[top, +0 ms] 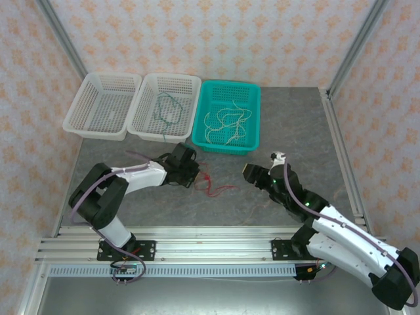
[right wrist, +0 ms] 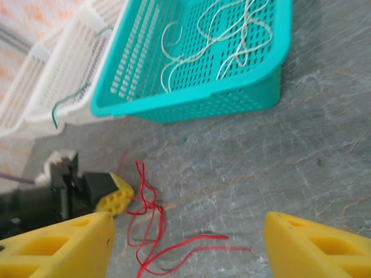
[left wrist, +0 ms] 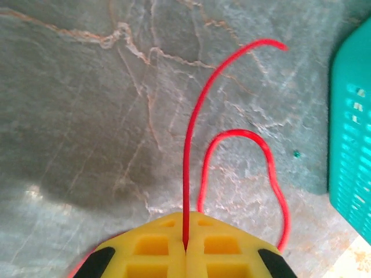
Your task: Untangle the cables
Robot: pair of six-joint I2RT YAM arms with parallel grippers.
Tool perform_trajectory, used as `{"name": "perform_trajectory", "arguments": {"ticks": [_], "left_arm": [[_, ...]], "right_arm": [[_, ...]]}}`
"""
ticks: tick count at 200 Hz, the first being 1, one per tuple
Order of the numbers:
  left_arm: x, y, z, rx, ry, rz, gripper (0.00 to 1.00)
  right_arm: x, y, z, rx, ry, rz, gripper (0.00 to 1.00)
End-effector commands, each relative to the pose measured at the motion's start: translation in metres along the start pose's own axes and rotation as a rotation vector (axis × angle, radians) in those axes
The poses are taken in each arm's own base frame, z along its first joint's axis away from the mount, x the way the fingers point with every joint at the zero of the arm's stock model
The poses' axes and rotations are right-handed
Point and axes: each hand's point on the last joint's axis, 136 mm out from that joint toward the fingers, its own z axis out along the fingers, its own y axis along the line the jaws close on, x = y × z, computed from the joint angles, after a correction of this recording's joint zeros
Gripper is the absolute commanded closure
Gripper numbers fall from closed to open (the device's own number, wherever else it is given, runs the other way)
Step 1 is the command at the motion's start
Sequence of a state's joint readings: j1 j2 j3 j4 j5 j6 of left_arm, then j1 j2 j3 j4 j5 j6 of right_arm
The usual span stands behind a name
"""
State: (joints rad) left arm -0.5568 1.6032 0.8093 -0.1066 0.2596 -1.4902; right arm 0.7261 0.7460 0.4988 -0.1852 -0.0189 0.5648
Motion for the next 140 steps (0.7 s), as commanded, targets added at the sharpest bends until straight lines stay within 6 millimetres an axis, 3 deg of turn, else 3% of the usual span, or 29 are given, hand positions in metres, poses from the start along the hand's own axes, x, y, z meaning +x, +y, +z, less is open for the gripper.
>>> {"name": "perform_trajectory", "arguments": {"ticks": [1, 37, 55, 79, 110, 140], "left_arm": [[-0.006, -0.032, -0.04, 0.054, -0.068, 0.146, 1.0], [0.001, -0.063, -0.093, 0.083, -0.083, 0.373, 1.0], [0.011, -0.077, -0.111, 0.157, -0.058, 0.421, 1.0], [0.021, -0.088, -0.134, 0.224, -0.05, 0.471, 1.0], [0.028, -0.095, -0.154, 0.255, -0.051, 0.546, 1.0], [0.04, -0.102, -0.167, 0.308, -0.007, 0.579, 1.0]], "right_arm": [[0.003, 0.042, 0.001, -0.135, 0.033, -0.183, 0.29], [0.03, 0.103, 0.025, -0.26, 0.047, -0.458, 0.27], [0.031, 0.13, 0.042, -0.3, -0.009, -0.544, 0.25], [0.013, 0.131, 0.065, -0.238, -0.175, -0.59, 0.22], [0.003, 0.151, 0.069, -0.268, -0.253, -0.713, 0.19], [0.028, 0.152, 0.088, -0.306, -0.151, -0.83, 0.2]]}}
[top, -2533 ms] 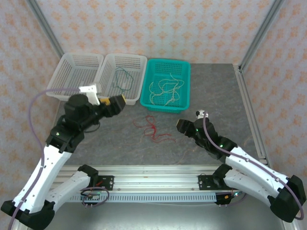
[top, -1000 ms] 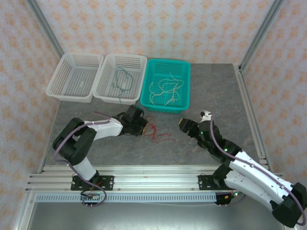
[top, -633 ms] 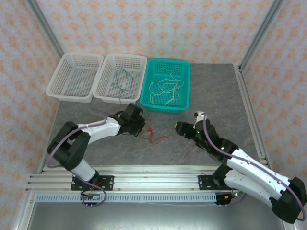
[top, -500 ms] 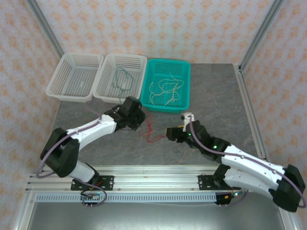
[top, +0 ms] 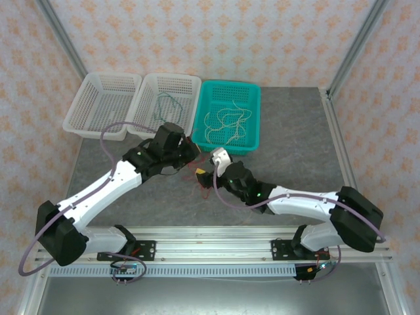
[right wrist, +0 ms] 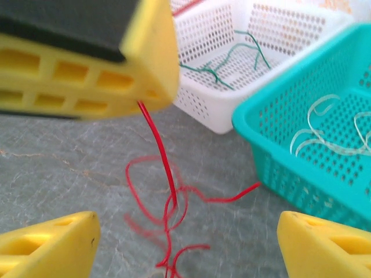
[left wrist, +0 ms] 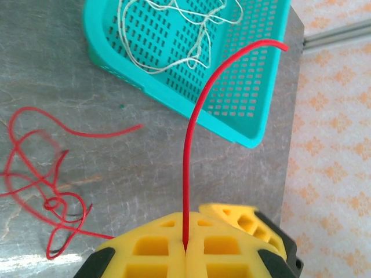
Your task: Untangle the cables
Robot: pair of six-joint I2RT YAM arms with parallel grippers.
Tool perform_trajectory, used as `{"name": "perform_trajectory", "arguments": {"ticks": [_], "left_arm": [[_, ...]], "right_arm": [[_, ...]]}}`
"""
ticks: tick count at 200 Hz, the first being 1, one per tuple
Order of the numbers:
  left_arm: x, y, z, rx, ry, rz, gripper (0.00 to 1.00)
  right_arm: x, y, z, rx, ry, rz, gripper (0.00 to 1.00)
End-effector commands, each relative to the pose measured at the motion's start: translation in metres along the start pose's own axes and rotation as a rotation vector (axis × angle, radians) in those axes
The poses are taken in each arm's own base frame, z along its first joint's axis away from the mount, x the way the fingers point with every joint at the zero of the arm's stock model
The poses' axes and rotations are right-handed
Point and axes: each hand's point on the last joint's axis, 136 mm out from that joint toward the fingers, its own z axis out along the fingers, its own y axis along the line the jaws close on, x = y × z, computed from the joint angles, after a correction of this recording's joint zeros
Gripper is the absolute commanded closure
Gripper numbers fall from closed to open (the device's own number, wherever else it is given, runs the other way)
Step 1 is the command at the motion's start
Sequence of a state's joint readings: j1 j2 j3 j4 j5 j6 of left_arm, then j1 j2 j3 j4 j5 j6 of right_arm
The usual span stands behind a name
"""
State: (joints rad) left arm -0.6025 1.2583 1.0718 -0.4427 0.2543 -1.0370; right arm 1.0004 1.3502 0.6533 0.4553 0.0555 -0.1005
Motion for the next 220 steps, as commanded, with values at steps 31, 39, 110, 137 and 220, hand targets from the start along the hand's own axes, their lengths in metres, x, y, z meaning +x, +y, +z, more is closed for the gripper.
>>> {"name": "perform_trajectory", "arguments": {"ticks": [31, 39, 110, 137, 220], "left_arm": [[0.006, -0.039, -0.033, 0.14, 0.039, 0.086, 1.0], [0.004, -0.043, -0.039, 0.151, 0.031, 0.087, 1.0], [-0.023, -0.096, -0.105, 0.298, -0.089, 0.134, 1.0], [-0.04, -0.105, -0.13, 0.31, -0.172, 0.17, 1.0], [-0.123, -0.154, -0.216, 0.407, -0.425, 0.217, 1.0]], "right_arm": [[0.01, 0.011, 0.031, -0.05, -0.01, -0.04, 0.61], [0.018, 0.014, 0.036, -0.066, 0.01, -0.026, 0.66], [0.101, 0.011, 0.048, -0.058, 0.163, 0.098, 0.68], [0.104, 0.005, 0.032, -0.043, 0.17, 0.119, 0.64], [0.034, 0.001, -0.044, -0.11, 0.009, 0.209, 0.3]]}}
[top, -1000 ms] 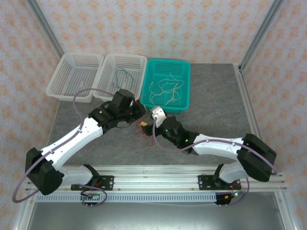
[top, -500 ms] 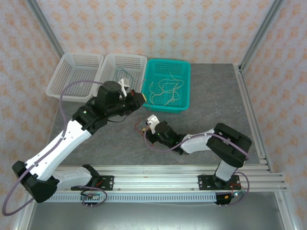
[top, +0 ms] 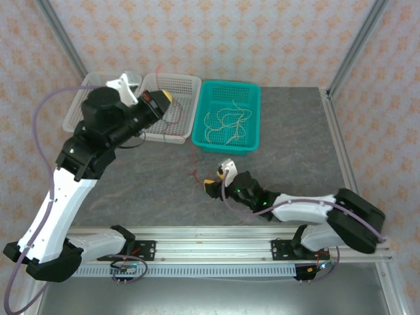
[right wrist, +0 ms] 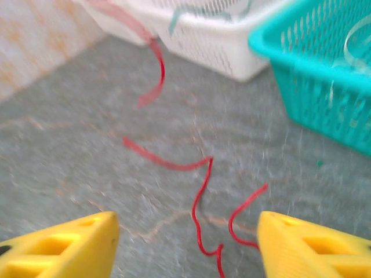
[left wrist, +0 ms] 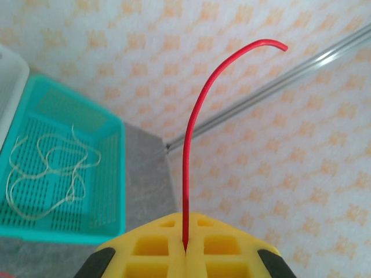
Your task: Untangle the cables
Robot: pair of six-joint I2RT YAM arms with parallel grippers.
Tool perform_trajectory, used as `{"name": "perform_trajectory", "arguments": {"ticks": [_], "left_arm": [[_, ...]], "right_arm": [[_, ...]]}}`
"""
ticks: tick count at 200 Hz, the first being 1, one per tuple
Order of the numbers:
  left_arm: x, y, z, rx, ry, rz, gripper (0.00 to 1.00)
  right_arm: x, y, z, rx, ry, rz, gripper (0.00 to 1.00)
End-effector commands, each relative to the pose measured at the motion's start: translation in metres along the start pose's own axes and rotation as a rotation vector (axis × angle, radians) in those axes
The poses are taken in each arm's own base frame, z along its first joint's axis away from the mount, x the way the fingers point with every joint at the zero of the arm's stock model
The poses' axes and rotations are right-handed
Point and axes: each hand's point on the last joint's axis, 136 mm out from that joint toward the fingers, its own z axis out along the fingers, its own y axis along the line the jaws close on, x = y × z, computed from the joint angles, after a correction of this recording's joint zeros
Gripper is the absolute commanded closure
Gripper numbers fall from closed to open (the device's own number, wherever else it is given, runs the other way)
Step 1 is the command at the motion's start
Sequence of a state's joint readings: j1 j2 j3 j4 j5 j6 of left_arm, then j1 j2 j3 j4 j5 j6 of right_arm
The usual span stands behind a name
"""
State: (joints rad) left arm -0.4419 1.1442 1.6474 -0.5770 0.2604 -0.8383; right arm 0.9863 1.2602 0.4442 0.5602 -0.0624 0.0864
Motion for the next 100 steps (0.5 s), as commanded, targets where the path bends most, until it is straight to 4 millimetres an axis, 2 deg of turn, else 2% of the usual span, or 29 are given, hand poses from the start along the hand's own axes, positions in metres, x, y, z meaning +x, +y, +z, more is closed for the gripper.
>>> {"name": "perform_trajectory", "arguments": {"ticks": [1, 27, 61, 82, 100], "left_arm": [[-0.014, -0.011, 0.004, 0.018, -0.001, 0.045, 1.0], [-0.049, -0.02, 0.002, -0.016, -0.089, 0.107, 1.0], [-0.118, -0.012, -0.005, -0.118, -0.271, 0.168, 1.0], [-0.154, 0.004, -0.003, -0.2, -0.343, 0.185, 1.0], [-0.183, 0.028, 0.001, -0.252, -0.386, 0.152, 1.0]], "right_arm": [[-0.012, 0.002, -0.02, -0.014, -0.028, 0.018, 0.3], [-0.023, -0.003, -0.039, 0.0, -0.086, 0.044, 0.27], [-0.026, -0.01, -0.058, 0.013, -0.13, 0.107, 0.27], [-0.027, -0.015, -0.068, 0.032, -0.139, 0.127, 0.26], [-0.03, -0.018, -0.077, 0.046, -0.147, 0.126, 0.23]]}}
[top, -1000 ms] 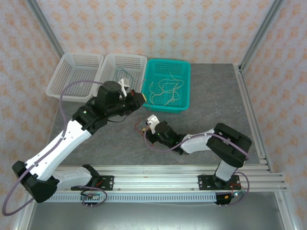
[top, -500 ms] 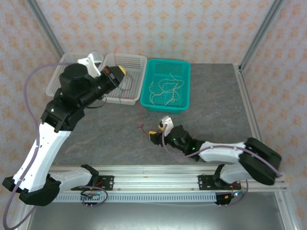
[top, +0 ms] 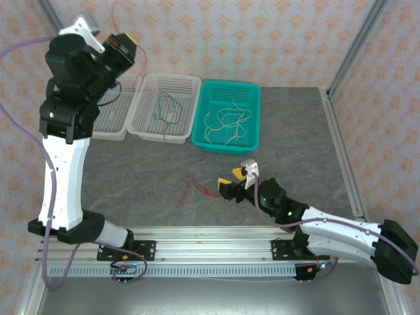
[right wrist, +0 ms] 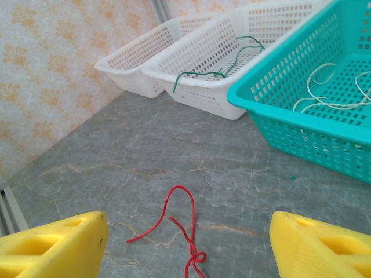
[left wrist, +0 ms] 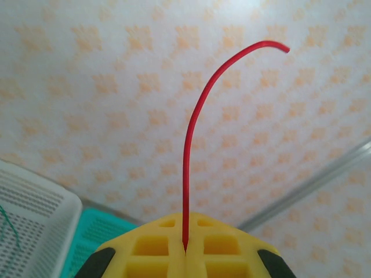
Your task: Untangle the cables
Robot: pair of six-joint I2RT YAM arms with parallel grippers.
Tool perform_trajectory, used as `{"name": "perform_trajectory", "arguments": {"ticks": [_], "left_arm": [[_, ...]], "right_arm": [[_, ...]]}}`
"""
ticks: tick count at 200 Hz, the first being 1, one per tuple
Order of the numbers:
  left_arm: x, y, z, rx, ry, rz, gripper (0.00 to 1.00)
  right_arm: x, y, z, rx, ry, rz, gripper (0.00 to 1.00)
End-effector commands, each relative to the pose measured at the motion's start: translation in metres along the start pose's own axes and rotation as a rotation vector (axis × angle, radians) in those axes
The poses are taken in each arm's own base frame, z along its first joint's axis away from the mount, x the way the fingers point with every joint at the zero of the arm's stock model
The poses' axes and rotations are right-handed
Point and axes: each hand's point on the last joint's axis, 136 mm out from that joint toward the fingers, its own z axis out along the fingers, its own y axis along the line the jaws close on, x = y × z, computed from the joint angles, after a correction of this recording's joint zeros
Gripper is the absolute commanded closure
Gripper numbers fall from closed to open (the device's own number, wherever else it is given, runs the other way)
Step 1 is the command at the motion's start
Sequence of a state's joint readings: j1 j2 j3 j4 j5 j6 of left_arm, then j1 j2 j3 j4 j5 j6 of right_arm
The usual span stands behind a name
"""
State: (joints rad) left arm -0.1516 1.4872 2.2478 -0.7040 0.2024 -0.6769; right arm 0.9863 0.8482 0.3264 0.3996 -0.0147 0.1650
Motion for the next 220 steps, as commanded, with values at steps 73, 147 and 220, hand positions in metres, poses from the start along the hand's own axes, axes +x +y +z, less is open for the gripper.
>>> {"name": "perform_trajectory", "arguments": {"ticks": [73, 147, 220], "left_arm": [[-0.073, 0.165, 0.082, -0.316, -0.118, -0.082, 1.0], [0.007, 0.374, 0.12, -0.77, 0.124, -0.102, 1.0], [0.06, 0.468, 0.128, -0.946, 0.273, -0.171, 0.31]], "right_arm": [[-0.026, -0.012, -0.034, 0.062, -0.074, 0.027, 0.17], [-0.029, -0.011, -0.033, 0.073, -0.047, 0.037, 0.16], [-0.033, -0.011, -0.032, 0.095, -0.022, 0.081, 0.17]]}}
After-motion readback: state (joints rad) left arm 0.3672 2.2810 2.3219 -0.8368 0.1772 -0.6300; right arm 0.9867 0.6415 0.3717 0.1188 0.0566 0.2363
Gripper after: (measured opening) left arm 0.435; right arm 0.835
